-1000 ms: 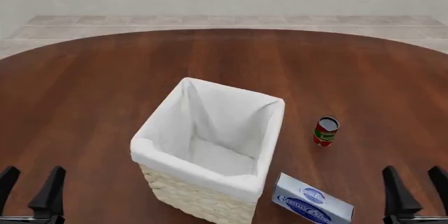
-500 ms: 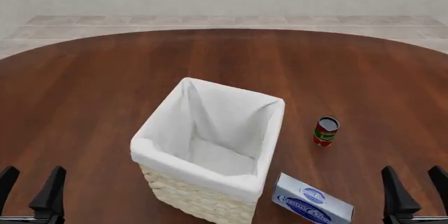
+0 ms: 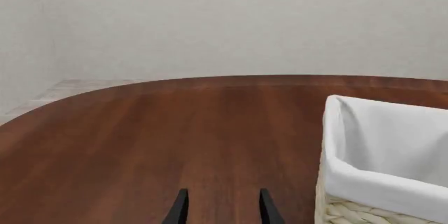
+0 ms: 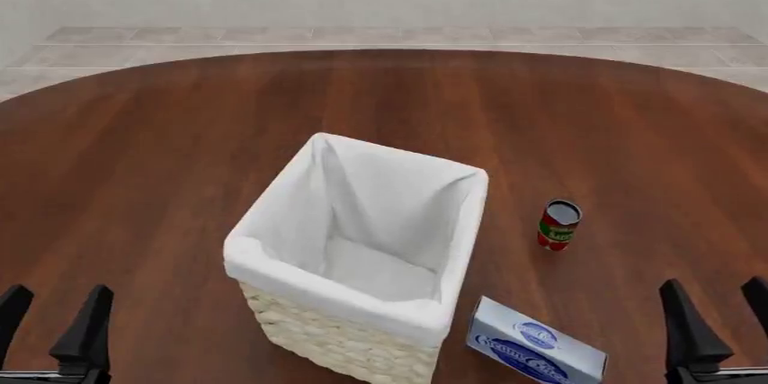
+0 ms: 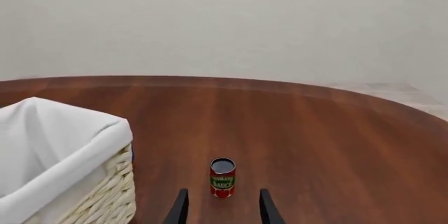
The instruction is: Pick up the cream cheese box, and put it in the basket.
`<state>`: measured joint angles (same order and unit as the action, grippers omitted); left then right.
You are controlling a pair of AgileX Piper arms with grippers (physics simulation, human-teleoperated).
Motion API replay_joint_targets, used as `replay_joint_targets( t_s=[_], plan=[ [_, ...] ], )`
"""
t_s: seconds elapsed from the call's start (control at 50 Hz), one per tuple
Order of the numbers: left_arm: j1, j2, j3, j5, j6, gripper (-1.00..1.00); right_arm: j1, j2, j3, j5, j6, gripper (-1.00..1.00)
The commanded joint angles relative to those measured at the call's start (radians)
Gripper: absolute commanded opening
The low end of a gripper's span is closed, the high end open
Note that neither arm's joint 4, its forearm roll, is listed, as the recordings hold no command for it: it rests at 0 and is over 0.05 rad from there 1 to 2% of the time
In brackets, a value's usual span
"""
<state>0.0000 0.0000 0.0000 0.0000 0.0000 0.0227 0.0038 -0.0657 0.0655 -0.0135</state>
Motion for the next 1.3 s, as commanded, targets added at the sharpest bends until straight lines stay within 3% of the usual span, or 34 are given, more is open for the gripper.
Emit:
replay_joint_targets(
  t_s=[0.02,0.58,0.86,1.3],
  plan=[
    [0.000,0.000,0.000,0.000,0.000,1.00,0.034,0.000,-0.042,0.047,-0.012,1.00],
    [0.000,0.000,0.000,0.000,0.000,1.00,0.145,0.002,-0.108,0.168,-0.094,1.00],
    [0.000,0.000,0.000,0.000,0.000,1.00,0.186,0.030,-0.133,0.183,-0.135,1.00],
    [0.000,0.000,0.000,0.000,0.000,1.00,0.299,0.103,-0.162,0.211,-0.141,1.00]
  ],
)
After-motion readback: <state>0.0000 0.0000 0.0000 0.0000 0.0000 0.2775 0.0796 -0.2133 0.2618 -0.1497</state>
